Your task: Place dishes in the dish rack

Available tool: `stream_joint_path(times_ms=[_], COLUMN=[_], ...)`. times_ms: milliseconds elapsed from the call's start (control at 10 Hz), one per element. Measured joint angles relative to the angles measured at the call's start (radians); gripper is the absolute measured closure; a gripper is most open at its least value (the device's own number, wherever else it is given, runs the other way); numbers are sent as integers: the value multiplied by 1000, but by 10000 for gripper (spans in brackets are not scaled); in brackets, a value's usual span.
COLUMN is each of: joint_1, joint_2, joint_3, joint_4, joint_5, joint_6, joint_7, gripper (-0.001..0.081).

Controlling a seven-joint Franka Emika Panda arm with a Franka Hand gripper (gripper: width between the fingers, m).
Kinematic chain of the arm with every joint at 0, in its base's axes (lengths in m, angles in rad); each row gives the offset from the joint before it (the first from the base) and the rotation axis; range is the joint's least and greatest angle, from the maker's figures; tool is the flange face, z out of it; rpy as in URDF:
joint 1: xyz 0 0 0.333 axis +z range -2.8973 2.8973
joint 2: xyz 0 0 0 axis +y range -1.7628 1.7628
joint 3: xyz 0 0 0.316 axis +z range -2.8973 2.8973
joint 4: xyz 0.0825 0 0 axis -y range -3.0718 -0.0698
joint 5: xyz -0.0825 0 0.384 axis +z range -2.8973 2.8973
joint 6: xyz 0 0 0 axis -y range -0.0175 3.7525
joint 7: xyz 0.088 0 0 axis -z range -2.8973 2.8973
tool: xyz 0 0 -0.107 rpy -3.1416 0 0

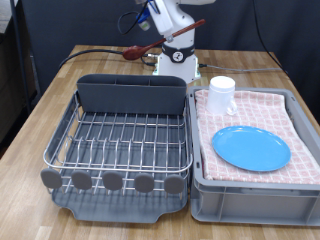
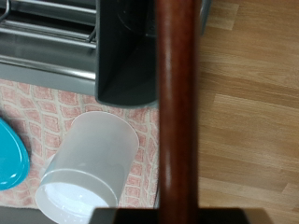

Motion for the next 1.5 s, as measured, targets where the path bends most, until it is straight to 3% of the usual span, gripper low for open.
stream_joint_path(times_ms=[300,700,1000,1500], joint_1=[17,85,136,142], joint_2=[17,91,183,281], joint_3=[-86,-106,-146,-197], joint_4=[-1,-4,-2,29], joint_5=[30,120,223,251], joint_6=[-9,26,65,66], joint_7=[-110,-158,-230,-277], gripper=[735,735,735,735])
